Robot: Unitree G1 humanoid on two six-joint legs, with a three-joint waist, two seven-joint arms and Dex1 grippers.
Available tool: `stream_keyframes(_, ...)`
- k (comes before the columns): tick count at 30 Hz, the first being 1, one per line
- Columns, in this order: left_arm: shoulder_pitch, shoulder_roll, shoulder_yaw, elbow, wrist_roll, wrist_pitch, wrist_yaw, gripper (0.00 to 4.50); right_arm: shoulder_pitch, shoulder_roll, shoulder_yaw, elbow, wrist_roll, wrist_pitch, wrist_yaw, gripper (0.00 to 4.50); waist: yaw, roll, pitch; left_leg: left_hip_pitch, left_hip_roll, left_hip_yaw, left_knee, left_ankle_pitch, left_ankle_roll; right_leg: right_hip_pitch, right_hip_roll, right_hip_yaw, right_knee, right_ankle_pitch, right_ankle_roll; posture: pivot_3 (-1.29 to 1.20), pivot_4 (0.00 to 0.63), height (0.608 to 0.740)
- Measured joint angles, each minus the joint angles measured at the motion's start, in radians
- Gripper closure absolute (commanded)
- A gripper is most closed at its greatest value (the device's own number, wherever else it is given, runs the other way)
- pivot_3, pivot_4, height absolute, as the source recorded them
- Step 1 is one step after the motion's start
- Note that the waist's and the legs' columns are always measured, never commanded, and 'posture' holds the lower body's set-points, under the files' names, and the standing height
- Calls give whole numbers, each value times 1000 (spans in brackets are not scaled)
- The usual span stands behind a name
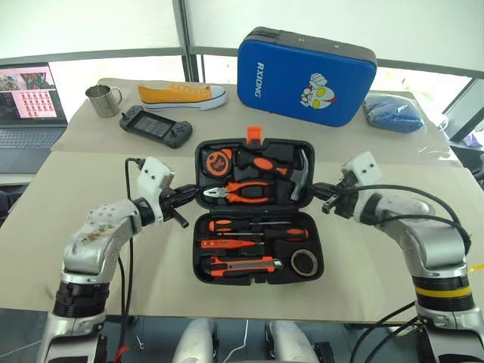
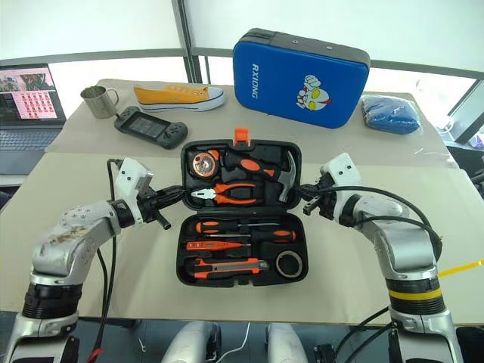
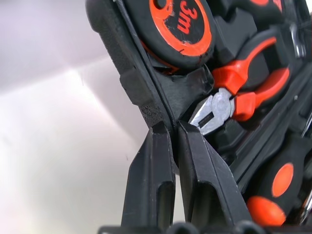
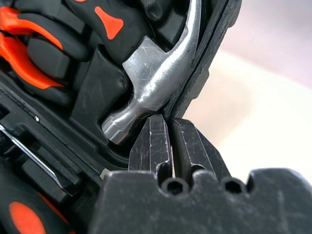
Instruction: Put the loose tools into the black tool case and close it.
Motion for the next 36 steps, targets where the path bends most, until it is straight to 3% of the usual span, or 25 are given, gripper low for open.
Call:
stream_keyframes(13, 259, -13, -62, 26, 383, -706, 222, 4483, 277, 21, 33, -1, -227, -632, -49, 4500, -9, 0, 0, 4, 2, 1, -1, 0, 0, 3, 0, 0, -3, 0, 0, 0, 150, 739)
stream_keyframes(18, 339, -9, -45, 25, 398, -799, 243, 4483, 375, -27, 39, 21, -320, -891, -56, 4500, -13, 0, 0, 8, 2, 1, -2, 0, 0, 7, 0, 0, -3, 0, 0, 0, 150, 739)
stream_keyframes(19, 353, -6, -41, 20, 397, -805, 243, 4123, 395, -34, 39, 23, -335, -935, -60, 4500, -14, 0, 0, 9, 2, 1, -3, 0, 0, 7, 0, 0, -3, 0, 0, 0, 150, 739)
stream_keyframes(21, 390, 3, -28, 5, 389, -802, 240, 3553, 434, -46, 37, 20, -350, -995, -62, 3708, -16, 1, -1, 13, 2, 3, -6, 0, 0, 9, 0, 2, -4, 0, -1, 0, 150, 739)
stream_keyframes(23, 445, 20, 25, -18, 341, -755, 224, 2907, 505, -82, 24, -13, -336, -1001, -33, 3225, -16, 0, 0, 13, 3, 3, -7, 0, 0, 9, 0, 2, -3, -1, -1, 0, 150, 739)
stream_keyframes(26, 525, 97, 141, -87, 195, -592, 158, 1902, 627, -153, -28, -71, -260, -968, 50, 2211, -13, 0, 0, 14, 4, 3, -7, 0, 0, 9, -1, 2, -2, -2, -2, 0, 150, 739)
stream_keyframes(28, 603, 222, 227, -205, -30, -345, 42, 1286, 730, -237, -130, -165, -134, -893, 143, 1547, -13, 0, 0, 17, 4, 3, -7, 0, 0, 11, -1, 2, -2, -2, -2, 0, 150, 739)
stream_keyframes(31, 641, 375, 311, -272, -228, -140, -108, 1281, 853, -322, -265, -259, 22, -779, 258, 577, -10, 0, 0, 27, 5, 3, -9, 0, 0, 22, -1, -1, -4, -5, -4, 0, 150, 739)
stream_keyframes(34, 501, 449, 308, -222, -276, -59, -176, 1281, 948, -375, -323, -359, 169, -645, 356, 1146, 2, 0, 0, 37, 3, 3, -12, 0, -1, 31, -1, -1, -4, -17, -5, 0, 150, 739)
stream_keyframes(36, 264, 449, 185, -60, -184, -103, -197, 1281, 961, -408, -294, -409, 226, -561, 400, 1804, 12, 0, 0, 41, 2, 5, -12, 0, -1, 35, 1, -1, -4, -18, -5, 0, 150, 739)
